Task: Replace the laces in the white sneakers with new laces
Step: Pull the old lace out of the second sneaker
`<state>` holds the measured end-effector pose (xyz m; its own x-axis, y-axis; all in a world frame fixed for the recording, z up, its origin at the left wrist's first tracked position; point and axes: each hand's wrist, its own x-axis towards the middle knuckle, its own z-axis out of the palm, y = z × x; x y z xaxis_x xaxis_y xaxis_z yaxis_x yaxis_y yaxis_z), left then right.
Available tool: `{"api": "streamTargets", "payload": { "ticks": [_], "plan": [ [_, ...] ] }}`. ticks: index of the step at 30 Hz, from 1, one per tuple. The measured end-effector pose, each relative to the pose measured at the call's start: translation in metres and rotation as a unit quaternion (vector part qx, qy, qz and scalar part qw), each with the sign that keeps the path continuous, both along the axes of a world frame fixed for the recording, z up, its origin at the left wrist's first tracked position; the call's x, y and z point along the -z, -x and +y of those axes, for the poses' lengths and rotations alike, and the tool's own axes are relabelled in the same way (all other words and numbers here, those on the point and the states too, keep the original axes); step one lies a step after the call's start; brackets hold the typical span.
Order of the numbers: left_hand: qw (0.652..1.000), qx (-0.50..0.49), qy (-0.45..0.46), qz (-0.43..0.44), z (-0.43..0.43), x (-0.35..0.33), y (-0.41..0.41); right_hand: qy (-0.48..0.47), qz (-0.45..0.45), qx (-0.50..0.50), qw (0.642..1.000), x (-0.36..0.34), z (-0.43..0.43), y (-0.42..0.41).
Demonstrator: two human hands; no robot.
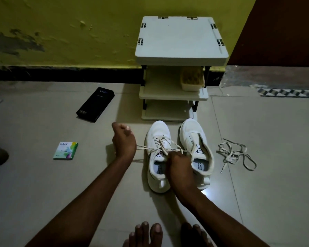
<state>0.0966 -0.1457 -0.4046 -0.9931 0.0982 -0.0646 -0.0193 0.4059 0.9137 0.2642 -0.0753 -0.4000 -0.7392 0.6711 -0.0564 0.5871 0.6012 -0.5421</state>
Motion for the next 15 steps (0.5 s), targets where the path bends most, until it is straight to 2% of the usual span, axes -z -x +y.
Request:
{"api": "streamTargets", "payload": {
  "ticks": [1, 2, 4, 5, 6, 9, 13, 15],
  "plan": [
    [0.993, 0.093, 0.039, 0.06, -0.005, 0.001, -0.007, -0.002, 0.003, 0.002, 1.0, 0.001, 0.0, 0.0],
    [0.971, 0.196, 0.079, 0.11, -0.009, -0.001, -0.013, 0.002, 0.01, 0.006, 1.0, 0.003, 0.0, 0.0],
    [0.896, 0.364, 0.197, 0.158, -0.014, -0.008, -0.022, 0.011, 0.009, 0.004, 1.0, 0.007, 0.001, 0.001],
    [0.86, 0.406, 0.254, 0.177, -0.014, -0.011, -0.023, 0.004, 0.009, 0.006, 1.0, 0.007, 0.001, 0.001],
    [0.836, 0.427, 0.288, 0.189, -0.013, -0.014, -0.023, -0.004, 0.011, 0.007, 1.0, 0.008, 0.002, 0.001],
    [0.828, 0.433, 0.285, 0.213, -0.007, -0.022, -0.02, -0.003, 0.001, 0.002, 1.0, 0.008, 0.001, 0.001],
    [0.787, 0.394, 0.35, 0.321, 0.005, -0.031, -0.031, -0.001, -0.006, -0.001, 1.0, 0.011, 0.0, 0.002],
    [0.794, 0.352, 0.348, 0.353, 0.004, -0.027, -0.037, 0.016, 0.002, -0.004, 1.0, 0.012, -0.001, 0.002]
  ]
}}
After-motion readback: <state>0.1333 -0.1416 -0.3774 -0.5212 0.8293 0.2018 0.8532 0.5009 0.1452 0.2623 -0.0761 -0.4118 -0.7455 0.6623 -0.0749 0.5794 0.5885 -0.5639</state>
